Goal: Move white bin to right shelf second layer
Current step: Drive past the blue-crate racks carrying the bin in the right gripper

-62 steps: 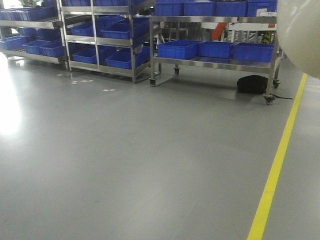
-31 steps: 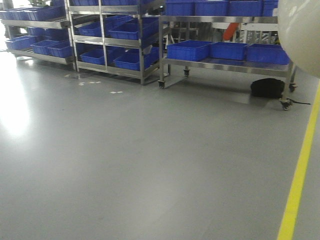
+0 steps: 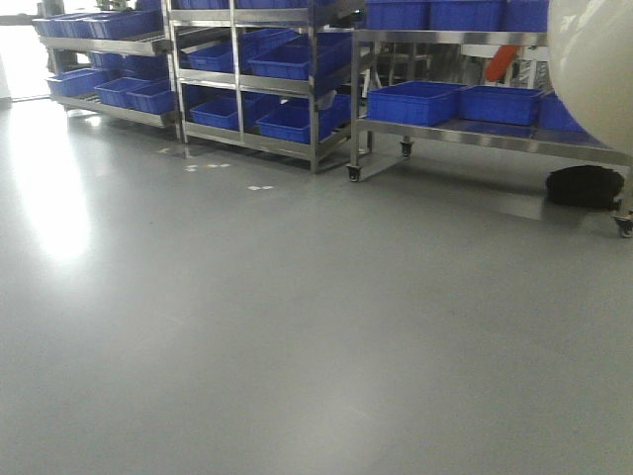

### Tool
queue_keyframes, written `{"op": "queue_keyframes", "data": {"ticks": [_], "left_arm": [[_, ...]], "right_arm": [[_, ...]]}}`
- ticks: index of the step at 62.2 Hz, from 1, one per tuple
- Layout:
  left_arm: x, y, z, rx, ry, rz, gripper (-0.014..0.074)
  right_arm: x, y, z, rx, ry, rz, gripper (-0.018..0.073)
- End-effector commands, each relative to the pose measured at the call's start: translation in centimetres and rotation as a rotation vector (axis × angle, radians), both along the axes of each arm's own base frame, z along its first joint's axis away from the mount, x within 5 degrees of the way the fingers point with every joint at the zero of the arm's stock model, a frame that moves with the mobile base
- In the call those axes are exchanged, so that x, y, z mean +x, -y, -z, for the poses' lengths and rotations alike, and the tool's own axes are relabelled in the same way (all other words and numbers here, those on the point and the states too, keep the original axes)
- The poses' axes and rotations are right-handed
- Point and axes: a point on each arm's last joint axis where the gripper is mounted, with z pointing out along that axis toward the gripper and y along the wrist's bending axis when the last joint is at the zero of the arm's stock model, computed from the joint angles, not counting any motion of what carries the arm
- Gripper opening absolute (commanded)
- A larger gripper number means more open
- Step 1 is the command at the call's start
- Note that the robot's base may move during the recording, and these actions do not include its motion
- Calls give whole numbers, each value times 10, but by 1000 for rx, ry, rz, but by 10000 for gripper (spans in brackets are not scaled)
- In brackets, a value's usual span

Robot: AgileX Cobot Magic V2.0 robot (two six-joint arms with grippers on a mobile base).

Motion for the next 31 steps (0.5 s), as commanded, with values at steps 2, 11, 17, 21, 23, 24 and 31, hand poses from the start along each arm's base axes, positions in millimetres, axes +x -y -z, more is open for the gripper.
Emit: {"op": "queue_keyframes", "data": {"ticks": [2, 11, 17, 21, 23, 24, 31], "left_arm": [[0, 0, 4, -19, 60, -4, 85], [0, 0, 4, -19, 60, -4, 85], [0, 0, 4, -19, 60, -4, 85], [0, 0, 4, -19, 60, -4, 85], [0, 0, 4, -19, 60, -4, 85], [0, 0, 4, -19, 60, -4, 85], [0, 0, 4, -19, 60, -4, 85]], "right_arm": [[1, 0, -21, 12, 136, -4, 56], [1, 0, -21, 12, 136, -4, 56], [1, 0, -21, 12, 136, -4, 56], [1, 0, -21, 12, 136, -4, 56], [1, 0, -21, 12, 136, -4, 56], [1, 0, -21, 12, 136, -4, 56], [1, 0, -21, 12, 136, -4, 56]]}}
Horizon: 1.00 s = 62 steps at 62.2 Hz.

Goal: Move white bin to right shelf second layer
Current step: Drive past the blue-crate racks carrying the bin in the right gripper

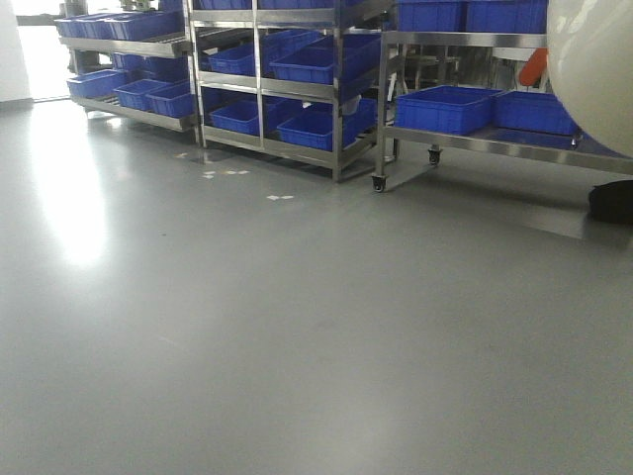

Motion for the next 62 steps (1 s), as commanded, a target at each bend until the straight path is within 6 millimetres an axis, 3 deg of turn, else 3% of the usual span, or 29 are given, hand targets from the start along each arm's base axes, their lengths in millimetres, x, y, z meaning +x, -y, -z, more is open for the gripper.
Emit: {"op": "queue_keyframes", "data": {"ticks": [1, 62], "left_arm": [[0, 0, 4, -19, 60, -4, 85], [0, 0, 4, -19, 60, -4, 85]], "right_arm": [[1, 0, -21, 12, 136, -4, 56], [1, 0, -21, 12, 136, -4, 56]]}}
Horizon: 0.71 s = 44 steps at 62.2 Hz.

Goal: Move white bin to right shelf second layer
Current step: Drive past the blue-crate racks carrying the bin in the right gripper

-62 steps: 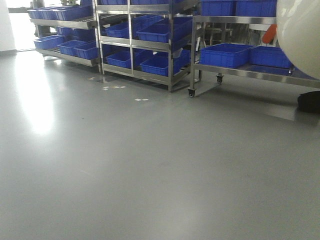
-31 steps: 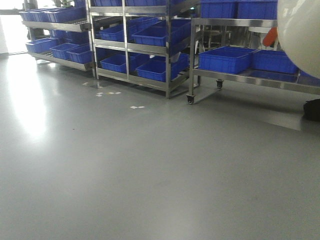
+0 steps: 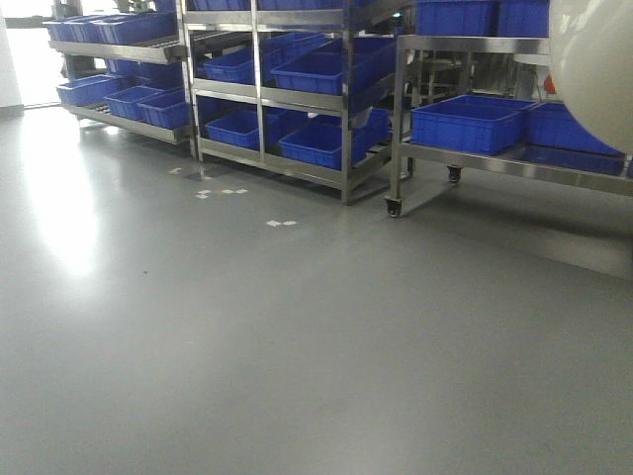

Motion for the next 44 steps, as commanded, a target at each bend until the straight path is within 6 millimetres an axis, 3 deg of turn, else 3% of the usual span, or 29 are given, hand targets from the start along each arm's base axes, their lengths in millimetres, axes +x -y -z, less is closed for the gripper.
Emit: {"op": "queue_keyframes", "data": {"ticks": [1, 44], "left_arm": [[0, 0, 4, -19, 60, -4, 85], [0, 0, 4, -19, 60, -4, 85]], "right_arm": [[1, 0, -21, 12, 136, -4, 56], [1, 0, -21, 12, 136, -4, 56]]}}
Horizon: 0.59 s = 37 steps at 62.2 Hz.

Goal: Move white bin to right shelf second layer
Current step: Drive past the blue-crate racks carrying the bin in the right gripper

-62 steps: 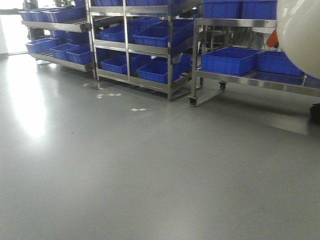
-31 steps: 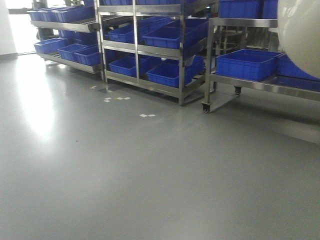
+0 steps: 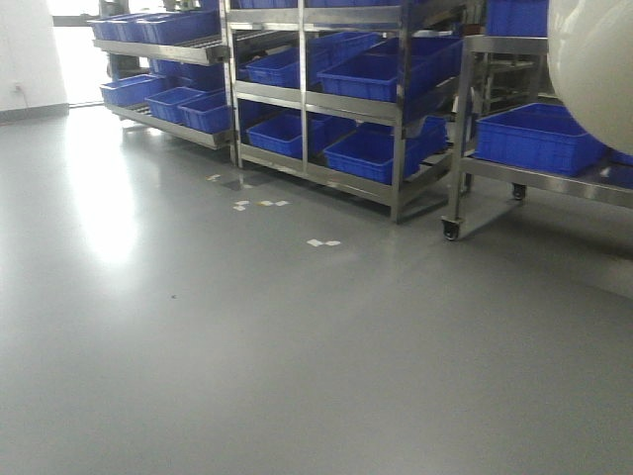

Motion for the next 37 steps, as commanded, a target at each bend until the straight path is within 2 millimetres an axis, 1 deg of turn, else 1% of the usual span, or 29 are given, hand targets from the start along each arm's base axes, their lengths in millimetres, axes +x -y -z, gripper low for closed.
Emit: {"op": "queue_keyframes", "data": {"ticks": [1, 37], "left_arm": [[0, 0, 4, -19, 60, -4, 85], [0, 0, 4, -19, 60, -4, 85]], "right_arm": [[1, 0, -21, 12, 136, -4, 56], [1, 0, -21, 12, 136, -4, 56]]}}
